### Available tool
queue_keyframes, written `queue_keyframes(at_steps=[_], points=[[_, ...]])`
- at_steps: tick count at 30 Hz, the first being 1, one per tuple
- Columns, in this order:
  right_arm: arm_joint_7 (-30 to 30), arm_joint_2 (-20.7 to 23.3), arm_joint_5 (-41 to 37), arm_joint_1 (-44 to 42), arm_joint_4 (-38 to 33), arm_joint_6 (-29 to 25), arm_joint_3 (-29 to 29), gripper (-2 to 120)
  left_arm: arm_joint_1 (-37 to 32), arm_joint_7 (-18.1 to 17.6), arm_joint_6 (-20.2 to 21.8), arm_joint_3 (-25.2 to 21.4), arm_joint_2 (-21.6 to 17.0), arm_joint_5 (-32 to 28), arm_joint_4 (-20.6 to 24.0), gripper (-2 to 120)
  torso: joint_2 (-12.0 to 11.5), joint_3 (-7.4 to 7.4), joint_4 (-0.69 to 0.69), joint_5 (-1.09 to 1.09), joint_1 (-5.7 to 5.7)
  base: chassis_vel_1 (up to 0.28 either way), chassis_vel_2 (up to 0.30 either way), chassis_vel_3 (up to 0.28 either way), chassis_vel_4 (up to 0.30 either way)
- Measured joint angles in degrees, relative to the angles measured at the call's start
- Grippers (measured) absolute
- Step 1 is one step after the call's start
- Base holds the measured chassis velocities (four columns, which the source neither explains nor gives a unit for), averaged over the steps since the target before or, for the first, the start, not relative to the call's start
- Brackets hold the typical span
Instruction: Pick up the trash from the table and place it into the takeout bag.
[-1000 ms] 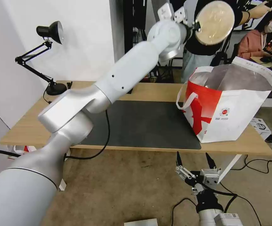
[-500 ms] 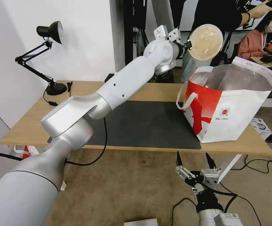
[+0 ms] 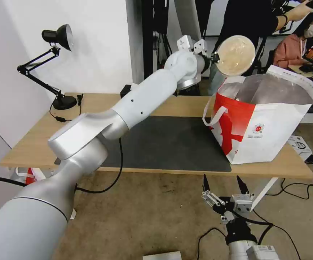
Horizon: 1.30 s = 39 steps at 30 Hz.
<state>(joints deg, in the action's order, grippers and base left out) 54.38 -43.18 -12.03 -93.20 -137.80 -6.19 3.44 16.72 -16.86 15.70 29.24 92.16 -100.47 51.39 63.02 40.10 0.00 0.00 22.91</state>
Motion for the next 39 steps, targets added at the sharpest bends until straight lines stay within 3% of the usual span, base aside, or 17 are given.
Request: queue_keyframes(at_steps=[18,25,39], points=[[0.0,0.0,0.0,0.0,0.0,0.0,0.0,100,-1.57,7.29,-0.47,-0.1,-0.02,-0.29,2.09,0,0.0,0.0,0.0,0.0,0.0,0.0,0.0,0.0,0.0],[0.0,0.0,0.0,0.0,0.0,0.0,0.0,100,-2.82,11.68,-0.3,0.63,-0.02,0.2,1.72,0,0.0,0.0,0.01,0.0,0.0,0.0,0.0,0.0,0.0],[0.0,0.0,0.0,0.0,0.0,0.0,0.0,100,-5.49,13.55,-0.18,2.83,-0.03,0.33,2.08,0,0.0,0.0,0.0,0.0,0.0,0.0,0.0,0.0,0.0]])
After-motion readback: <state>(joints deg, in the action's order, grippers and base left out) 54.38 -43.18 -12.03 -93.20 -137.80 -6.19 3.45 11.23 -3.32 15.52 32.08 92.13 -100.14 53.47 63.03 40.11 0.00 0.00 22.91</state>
